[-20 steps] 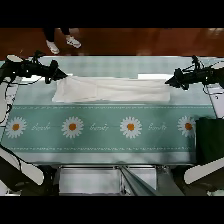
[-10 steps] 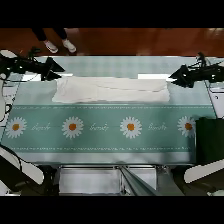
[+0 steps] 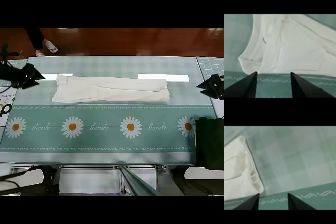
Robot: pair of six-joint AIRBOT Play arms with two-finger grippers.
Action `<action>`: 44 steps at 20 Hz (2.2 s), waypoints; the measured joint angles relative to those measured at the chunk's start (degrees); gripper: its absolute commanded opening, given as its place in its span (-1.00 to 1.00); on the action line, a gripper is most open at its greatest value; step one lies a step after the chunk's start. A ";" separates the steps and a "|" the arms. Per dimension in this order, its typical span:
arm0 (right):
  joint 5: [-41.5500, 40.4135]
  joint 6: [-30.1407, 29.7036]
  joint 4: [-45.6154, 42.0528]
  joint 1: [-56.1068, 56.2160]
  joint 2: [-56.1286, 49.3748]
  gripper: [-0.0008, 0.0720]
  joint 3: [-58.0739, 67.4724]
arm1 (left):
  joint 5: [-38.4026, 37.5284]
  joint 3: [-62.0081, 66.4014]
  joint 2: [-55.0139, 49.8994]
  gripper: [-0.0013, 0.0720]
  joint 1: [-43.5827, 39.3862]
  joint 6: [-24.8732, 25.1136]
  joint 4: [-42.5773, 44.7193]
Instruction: Fold the shirts.
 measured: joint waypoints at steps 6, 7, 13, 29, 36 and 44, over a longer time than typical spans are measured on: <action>-4.96 -4.28 10.71 1.46 -5.22 0.17 -7.43 | 7.98 -21.99 13.66 0.42 -0.48 1.92 -2.78; -5.38 -4.52 11.65 2.40 -6.60 0.17 -7.39 | 8.35 -23.50 14.36 0.42 -0.52 2.05 -3.23; -5.97 -5.11 16.46 9.88 -14.49 0.17 -2.97 | 9.86 -26.62 15.96 0.42 -0.52 2.32 -6.21; -3.06 -4.15 15.58 20.06 -15.10 -0.92 9.97 | 8.94 -26.67 16.20 -0.92 -1.42 7.39 -11.43; 2.58 -2.16 4.26 16.09 3.30 -0.92 3.32 | 15.34 -19.39 11.61 -0.92 -19.32 17.57 -23.65; 5.05 -1.36 2.32 13.62 25.14 -0.92 -6.75 | 13.00 16.94 -16.87 -0.92 -47.78 -0.42 -4.26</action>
